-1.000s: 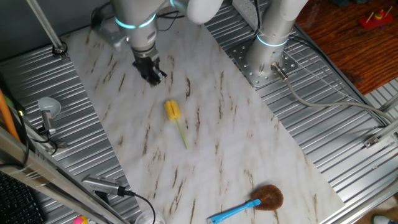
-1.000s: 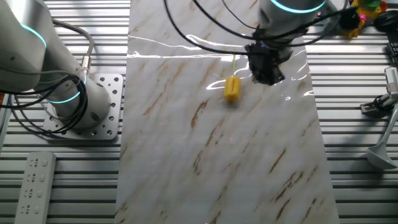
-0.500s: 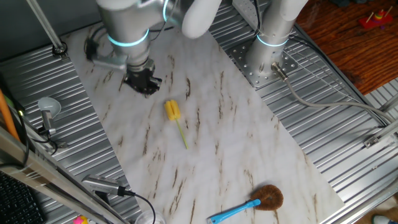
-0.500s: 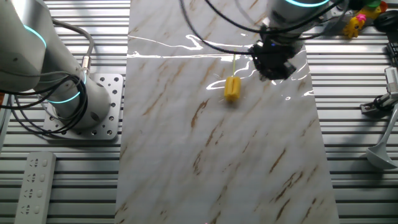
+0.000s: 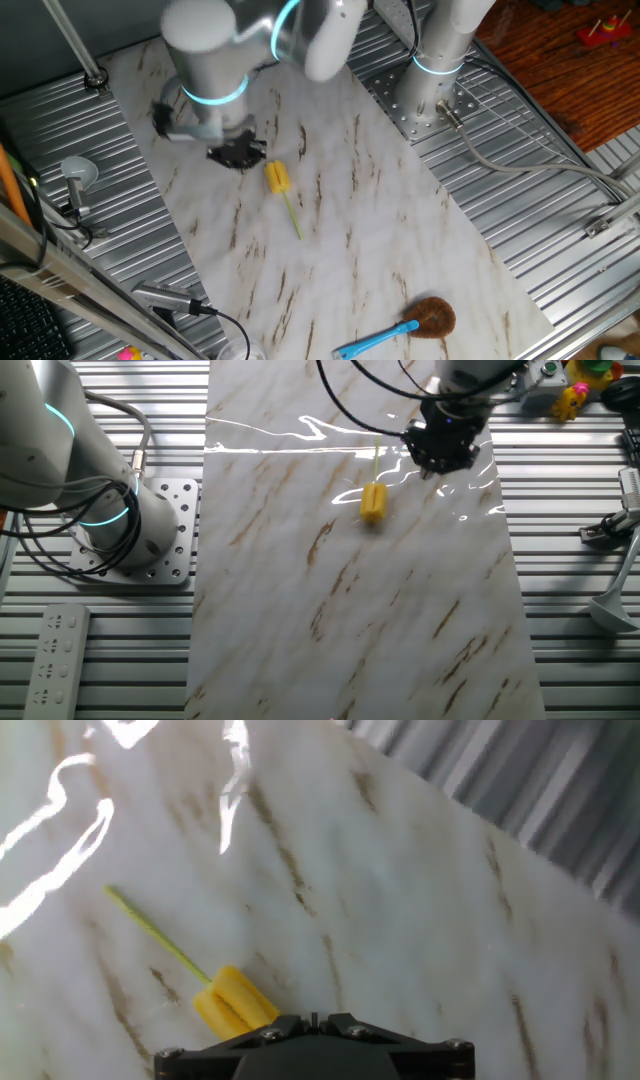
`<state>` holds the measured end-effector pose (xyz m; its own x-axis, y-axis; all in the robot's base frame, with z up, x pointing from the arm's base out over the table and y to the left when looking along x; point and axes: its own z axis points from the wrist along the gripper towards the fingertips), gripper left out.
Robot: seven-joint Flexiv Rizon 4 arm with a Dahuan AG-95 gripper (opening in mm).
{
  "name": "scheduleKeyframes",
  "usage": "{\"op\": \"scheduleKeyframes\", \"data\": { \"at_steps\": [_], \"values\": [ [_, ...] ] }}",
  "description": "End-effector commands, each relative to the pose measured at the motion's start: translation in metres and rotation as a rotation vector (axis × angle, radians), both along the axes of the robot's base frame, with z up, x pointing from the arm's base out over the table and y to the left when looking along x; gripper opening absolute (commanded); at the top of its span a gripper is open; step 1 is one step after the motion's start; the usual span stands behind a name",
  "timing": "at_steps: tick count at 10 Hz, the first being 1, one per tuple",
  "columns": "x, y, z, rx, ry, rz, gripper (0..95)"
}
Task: Scrub the table with a brush
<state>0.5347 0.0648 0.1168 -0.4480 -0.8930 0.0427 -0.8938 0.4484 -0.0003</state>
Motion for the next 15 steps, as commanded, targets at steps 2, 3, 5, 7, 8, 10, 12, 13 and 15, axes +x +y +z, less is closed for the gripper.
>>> {"op": "scheduleKeyframes", "data": {
  "at_steps": [2,3,5,7,8,10,12,13,15],
  "values": [
    [-0.023,0.006,-0.011,0.017,-0.017,-0.071,0.0],
    [-0.024,0.008,-0.012,0.011,-0.017,-0.076,0.0],
    [-0.024,0.009,-0.012,0.014,-0.019,-0.070,0.0],
    [-0.024,0.009,-0.012,0.015,-0.020,-0.064,0.0],
    [-0.024,0.009,-0.012,0.027,-0.018,-0.058,0.0],
    [-0.022,0.011,-0.020,0.067,-0.011,-0.071,0.0],
    [-0.019,0.016,-0.027,0.057,-0.008,-0.088,0.0],
    [-0.021,0.021,-0.029,0.042,-0.006,-0.091,0.0],
    [-0.023,0.029,-0.030,0.041,0.001,-0.096,0.0]
  ]
}}
